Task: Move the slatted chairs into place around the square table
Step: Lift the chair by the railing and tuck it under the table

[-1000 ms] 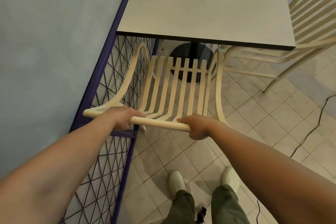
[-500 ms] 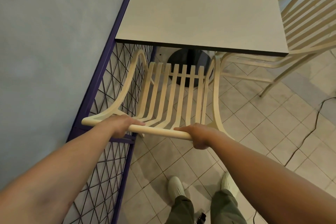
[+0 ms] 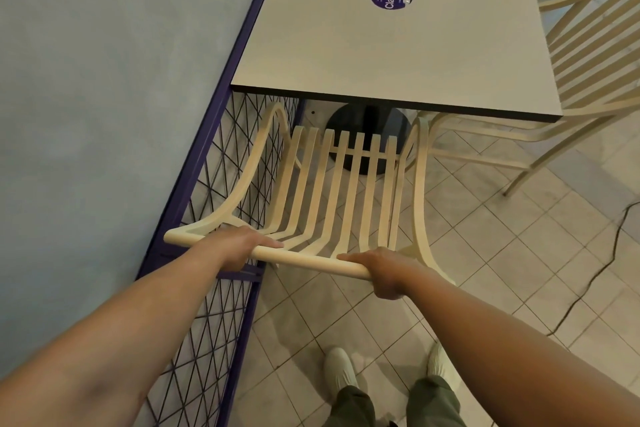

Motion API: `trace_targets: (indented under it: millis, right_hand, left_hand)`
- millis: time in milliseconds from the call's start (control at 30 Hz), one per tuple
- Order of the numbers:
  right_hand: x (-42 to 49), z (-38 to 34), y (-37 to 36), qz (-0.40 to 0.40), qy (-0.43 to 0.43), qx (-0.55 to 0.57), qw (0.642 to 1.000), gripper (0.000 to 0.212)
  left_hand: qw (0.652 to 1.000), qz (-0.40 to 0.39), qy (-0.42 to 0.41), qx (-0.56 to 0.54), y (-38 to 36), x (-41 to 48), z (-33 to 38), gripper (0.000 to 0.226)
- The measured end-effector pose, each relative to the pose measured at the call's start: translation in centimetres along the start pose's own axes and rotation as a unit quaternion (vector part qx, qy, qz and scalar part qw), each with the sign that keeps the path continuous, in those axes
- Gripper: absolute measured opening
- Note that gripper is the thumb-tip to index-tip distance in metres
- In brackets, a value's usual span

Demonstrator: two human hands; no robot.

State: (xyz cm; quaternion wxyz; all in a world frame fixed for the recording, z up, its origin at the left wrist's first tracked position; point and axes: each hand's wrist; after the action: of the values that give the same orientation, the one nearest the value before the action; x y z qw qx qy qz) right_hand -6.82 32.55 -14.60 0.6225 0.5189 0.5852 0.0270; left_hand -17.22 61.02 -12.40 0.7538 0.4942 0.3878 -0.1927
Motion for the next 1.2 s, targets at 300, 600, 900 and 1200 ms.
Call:
trace_targets:
  millis: [300, 600, 900, 1200]
  right_hand:
    - [-0.3, 0.6, 1.6, 0.028, -0.009, -0.011, 1.0, 0.083]
    - [-0.8, 0.6, 1.7, 0.021, -0.014, -0.01, 1.0, 0.084]
    - [-0.9, 0.7, 1.6, 0.026, 0.0, -0.004, 1.0, 0.08]
    - [-0.6, 1.0, 2.2, 0.027, -0.014, -0.011, 0.999, 0.084]
  left_hand:
    - [0.999, 0.025, -0.015, 0.015, 1.0, 1.2, 0.4, 0.093]
    - [1.0, 0.011, -0.022, 0.003, 1.1, 1.1, 0.7, 0.091]
    - [1.0, 0.003, -0.011, 0.004, 0.9, 1.0, 0.9, 0.09]
    - [1.0, 0.018, -0.016, 0.019, 1.5, 1.7, 1.0, 0.095]
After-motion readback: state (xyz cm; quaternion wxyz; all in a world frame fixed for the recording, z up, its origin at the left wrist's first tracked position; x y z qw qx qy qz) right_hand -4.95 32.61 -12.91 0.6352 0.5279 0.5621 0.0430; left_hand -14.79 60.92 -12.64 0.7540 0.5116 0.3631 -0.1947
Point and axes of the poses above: each hand's wrist, its own x-axis towards the middle knuckle, its own y-axis out of the back of the hand, z = x × y, and after that the axes turned 15 degrees about -x, right-handed
